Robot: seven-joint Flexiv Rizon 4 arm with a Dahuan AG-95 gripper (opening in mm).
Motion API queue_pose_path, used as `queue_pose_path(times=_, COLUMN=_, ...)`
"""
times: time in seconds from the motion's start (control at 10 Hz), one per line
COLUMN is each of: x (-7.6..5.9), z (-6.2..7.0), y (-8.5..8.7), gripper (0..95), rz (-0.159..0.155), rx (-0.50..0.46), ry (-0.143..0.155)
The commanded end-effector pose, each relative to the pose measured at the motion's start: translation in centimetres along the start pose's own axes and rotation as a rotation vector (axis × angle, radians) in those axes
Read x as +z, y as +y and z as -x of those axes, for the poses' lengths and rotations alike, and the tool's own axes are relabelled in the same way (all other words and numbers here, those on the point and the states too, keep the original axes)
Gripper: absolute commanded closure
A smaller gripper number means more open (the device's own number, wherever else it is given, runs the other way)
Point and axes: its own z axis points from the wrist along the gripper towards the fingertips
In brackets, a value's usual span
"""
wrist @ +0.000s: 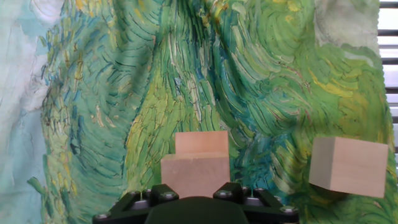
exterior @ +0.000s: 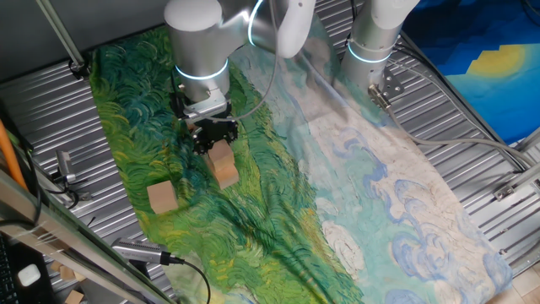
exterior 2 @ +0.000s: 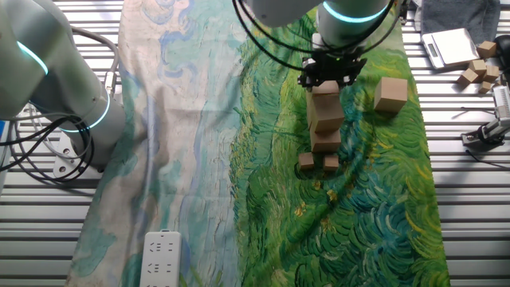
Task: Stack the blocks into a pyramid shape
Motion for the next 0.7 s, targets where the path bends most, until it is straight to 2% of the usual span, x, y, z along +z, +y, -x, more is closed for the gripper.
queue_pose_path(times=0.1, x=-0.25, z=-0.23, y=0.07, gripper=95.0, rz=-0.003, rx=0.001, ry=0.006)
queue_pose_path(times=0.7, x=-0.20, z=-0.36, y=0.10, gripper=95.0, rz=-0.012, rx=0.026, ry=0.008)
